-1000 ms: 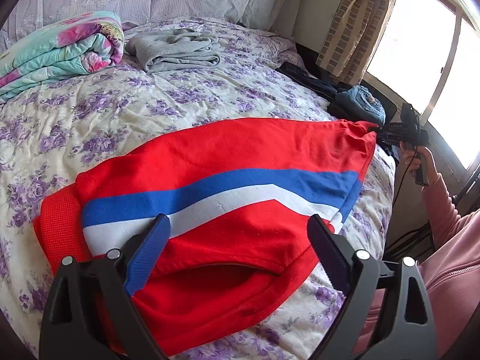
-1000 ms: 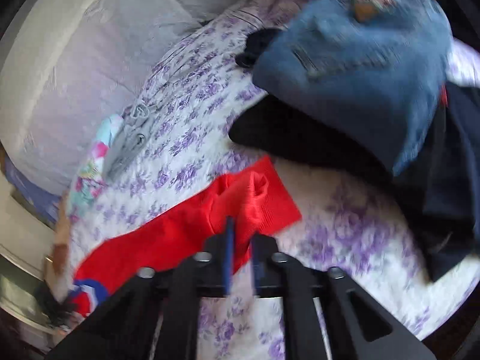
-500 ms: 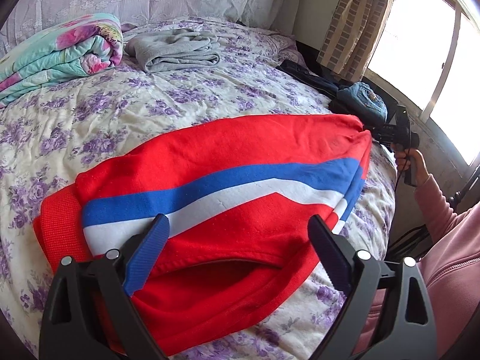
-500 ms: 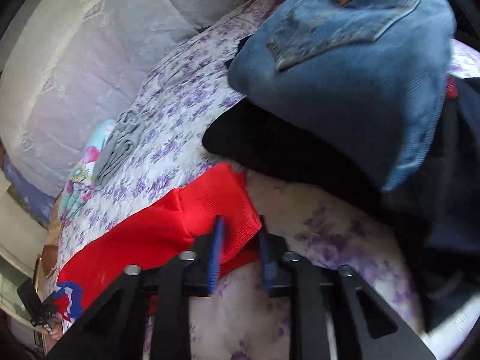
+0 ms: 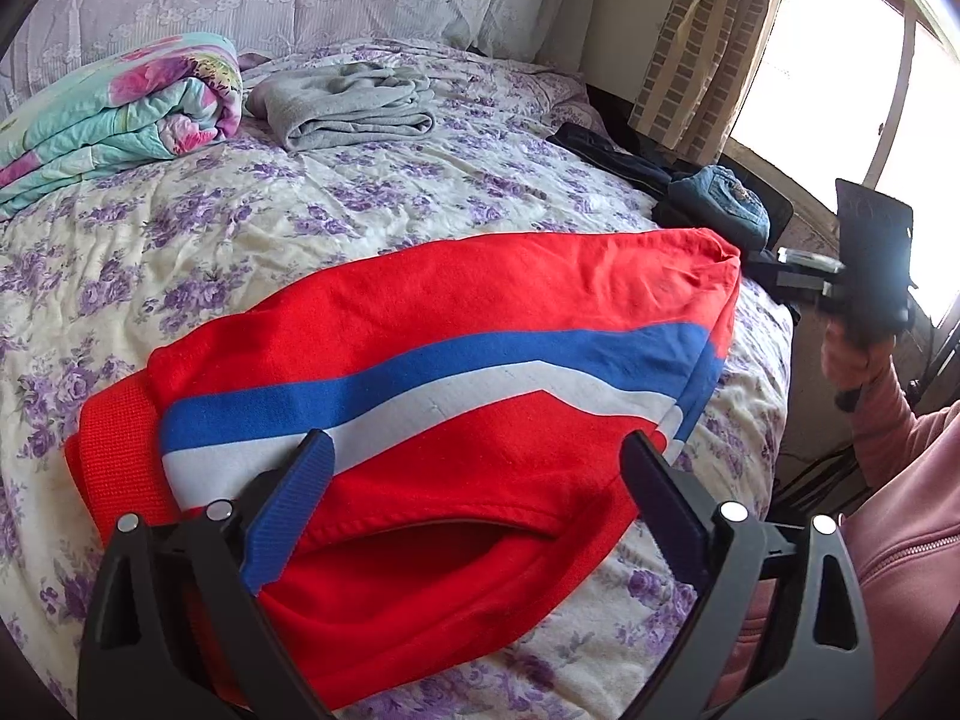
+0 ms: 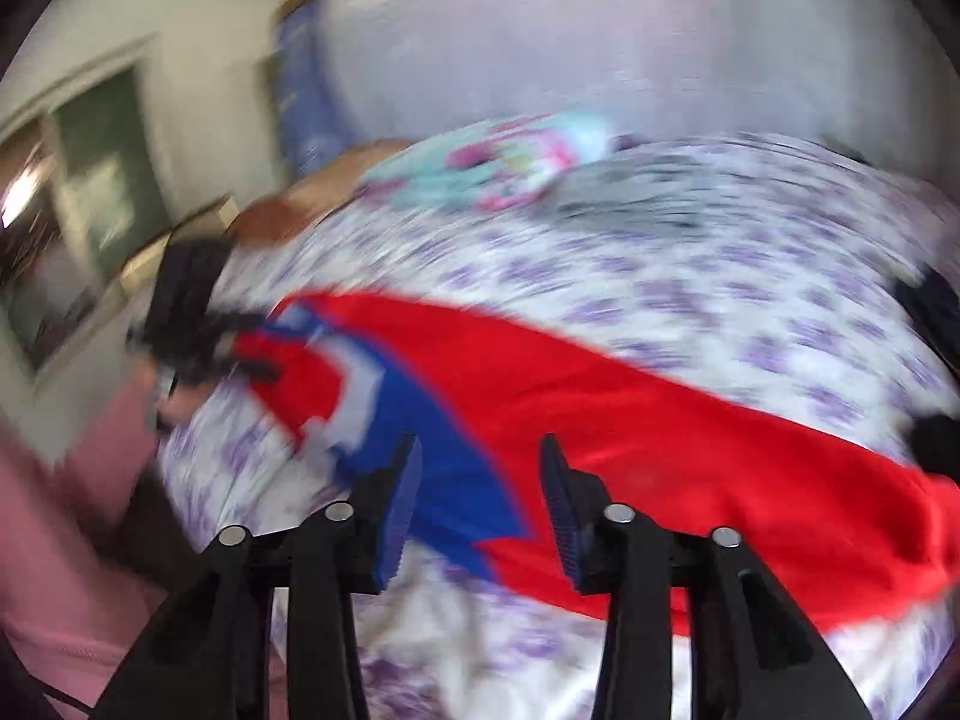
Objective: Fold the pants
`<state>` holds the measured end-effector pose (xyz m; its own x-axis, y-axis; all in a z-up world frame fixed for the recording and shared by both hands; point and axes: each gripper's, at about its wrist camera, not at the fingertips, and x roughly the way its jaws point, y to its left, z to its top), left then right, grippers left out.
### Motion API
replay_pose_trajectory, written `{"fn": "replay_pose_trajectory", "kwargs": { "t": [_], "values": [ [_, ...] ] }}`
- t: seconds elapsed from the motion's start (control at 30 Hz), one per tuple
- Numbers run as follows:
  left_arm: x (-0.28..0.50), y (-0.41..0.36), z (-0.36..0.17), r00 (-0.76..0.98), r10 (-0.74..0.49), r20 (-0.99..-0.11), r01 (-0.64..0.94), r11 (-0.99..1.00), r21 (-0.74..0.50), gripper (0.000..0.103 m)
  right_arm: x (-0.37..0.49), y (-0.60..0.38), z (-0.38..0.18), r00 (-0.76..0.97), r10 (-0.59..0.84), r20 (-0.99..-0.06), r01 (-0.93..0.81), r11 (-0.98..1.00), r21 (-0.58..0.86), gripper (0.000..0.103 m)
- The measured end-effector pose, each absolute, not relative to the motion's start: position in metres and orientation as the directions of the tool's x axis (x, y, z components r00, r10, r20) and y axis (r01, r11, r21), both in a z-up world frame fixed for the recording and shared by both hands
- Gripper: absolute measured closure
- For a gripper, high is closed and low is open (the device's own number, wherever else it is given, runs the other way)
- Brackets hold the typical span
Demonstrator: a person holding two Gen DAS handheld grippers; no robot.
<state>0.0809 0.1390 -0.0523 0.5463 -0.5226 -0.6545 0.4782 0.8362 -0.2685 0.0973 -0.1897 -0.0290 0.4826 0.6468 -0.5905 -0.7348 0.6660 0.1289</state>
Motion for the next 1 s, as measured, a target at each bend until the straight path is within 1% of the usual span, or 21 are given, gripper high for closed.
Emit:
{"fn": "replay_pose_trajectory", "kwargs": {
  "t": [0.07,0.13,0.23,0.33,0.43,0.47,0.5,0.57,0.63,0.7,0.77,0.83,0.87,0.9,0.93,0.97,1.0],
  "values": [
    [0.081,0.14,-0.052,0.546,-0.529,-0.649,0.48,0.833,-0.275,0.009,0.091,-0.155,-0.042,0.442,0.627,-0.641,-0.797,0.602,0.04,0.069],
    [0.08,0.141,-0.051,0.547,-0.536,-0.643,0.482,0.83,-0.281,0.009,0.084,-0.136,-0.049,0.417,0.612,-0.672,-0.841,0.54,-0.03,0.069],
    [0.079,0.143,-0.051,0.546,-0.551,-0.631,0.486,0.822,-0.297,0.009,0.079,-0.127,-0.05,0.389,0.595,-0.704,-0.873,0.481,-0.076,0.069],
    [0.079,0.144,-0.051,0.546,-0.552,-0.63,0.486,0.822,-0.298,0.009,0.081,-0.119,-0.056,0.409,0.546,-0.731,-0.873,0.467,-0.14,0.069],
    [0.078,0.143,-0.051,0.549,-0.545,-0.634,0.485,0.825,-0.29,0.009,0.082,-0.11,-0.062,0.39,0.52,-0.76,-0.89,0.426,-0.165,0.07],
    [0.078,0.143,-0.051,0.549,-0.544,-0.635,0.485,0.825,-0.289,0.009,0.081,-0.106,-0.065,0.401,0.506,-0.764,-0.889,0.417,-0.191,0.079],
    [0.078,0.143,-0.051,0.548,-0.545,-0.634,0.485,0.825,-0.289,0.009,0.082,-0.1,-0.067,0.409,0.487,-0.771,-0.887,0.41,-0.211,0.096],
    [0.078,0.143,-0.051,0.549,-0.544,-0.635,0.485,0.826,-0.288,0.009,0.08,-0.098,-0.064,0.414,0.48,-0.773,-0.887,0.406,-0.222,0.099],
    [0.078,0.143,-0.051,0.548,-0.545,-0.634,0.485,0.825,-0.29,0.009,0.07,-0.103,-0.053,0.435,0.499,-0.749,-0.883,0.4,-0.246,0.099],
    [0.078,0.143,-0.051,0.549,-0.548,-0.631,0.486,0.824,-0.292,0.009,0.062,-0.108,-0.045,0.403,0.529,-0.747,-0.899,0.382,-0.214,0.099],
    [0.078,0.145,-0.05,0.549,-0.557,-0.623,0.486,0.819,-0.304,0.009,0.057,-0.106,-0.054,0.371,0.519,-0.77,-0.913,0.356,-0.199,0.099],
    [0.076,0.146,-0.046,0.543,-0.566,-0.621,0.487,0.814,-0.317,0.009,0.056,-0.099,-0.074,0.38,0.453,-0.806,-0.912,0.332,-0.243,0.096],
    [0.073,0.146,-0.039,0.542,-0.563,-0.624,0.488,0.815,-0.312,0.009,0.056,-0.099,-0.075,0.385,0.443,-0.809,-0.91,0.325,-0.255,0.089],
    [0.071,0.146,-0.034,0.545,-0.559,-0.624,0.49,0.817,-0.304,0.009,0.055,-0.1,-0.072,0.384,0.446,-0.808,-0.911,0.325,-0.253,0.074],
    [0.068,0.144,-0.025,0.553,-0.562,-0.616,0.498,0.815,-0.297,0.009,0.057,-0.104,-0.061,0.368,0.471,-0.802,-0.915,0.336,-0.223,0.064],
    [0.067,0.142,-0.018,0.553,-0.572,-0.605,0.51,0.807,-0.298,0.009,0.06,-0.11,-0.048,0.346,0.518,-0.782,-0.92,0.35,-0.175,0.05],
    [0.066,0.135,-0.007,0.549,-0.592,-0.59,0.532,0.792,-0.299,0.009,0.065,-0.116,-0.034,0.326,0.568,-0.756,-0.923,0.366,-0.123,0.043]
  ]
}}
